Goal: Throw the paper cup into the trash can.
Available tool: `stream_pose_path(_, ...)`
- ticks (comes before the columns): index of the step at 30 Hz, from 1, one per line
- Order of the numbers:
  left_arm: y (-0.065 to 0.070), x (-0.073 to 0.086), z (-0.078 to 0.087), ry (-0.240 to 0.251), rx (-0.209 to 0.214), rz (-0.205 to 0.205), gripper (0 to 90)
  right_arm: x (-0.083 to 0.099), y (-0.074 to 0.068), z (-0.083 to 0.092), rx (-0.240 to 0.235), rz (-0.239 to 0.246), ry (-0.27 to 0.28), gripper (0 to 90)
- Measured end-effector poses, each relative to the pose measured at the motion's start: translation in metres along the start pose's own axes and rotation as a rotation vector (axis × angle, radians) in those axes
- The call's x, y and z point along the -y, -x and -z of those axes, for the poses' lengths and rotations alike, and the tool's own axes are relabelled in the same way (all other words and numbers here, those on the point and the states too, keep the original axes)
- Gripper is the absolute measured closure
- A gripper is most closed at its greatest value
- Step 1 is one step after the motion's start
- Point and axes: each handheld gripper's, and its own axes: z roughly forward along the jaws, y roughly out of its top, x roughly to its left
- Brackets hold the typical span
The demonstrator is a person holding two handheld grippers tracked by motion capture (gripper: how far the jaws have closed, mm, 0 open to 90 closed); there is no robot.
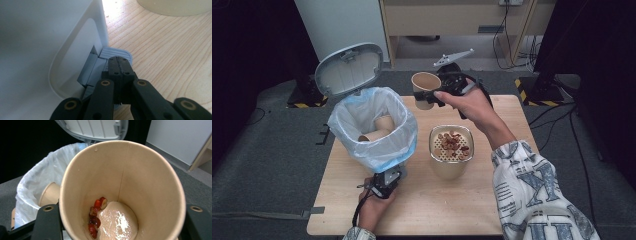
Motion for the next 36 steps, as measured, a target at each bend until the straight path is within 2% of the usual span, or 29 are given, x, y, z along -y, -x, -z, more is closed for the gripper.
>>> stream_pose_path(9,0.0,0.0,0.0,0.0,-0.001,-0.002,89.2,-0.009,-0.01,-0.009,-0.008,0.013,0.003,33.8)
stream_pose_path(21,0.0,0.0,0.0,0.0,0.0,-0.001,89.2,-0.011,-0.017,-0.023,-0.014,0.013,0.0,33.5)
stream_pose_path(36,0.0,0.0,0.0,0.0,0.0,-0.001,89.2,-0.017,-0.039,-0.058,-0.06,0.038,-0.019,32.7)
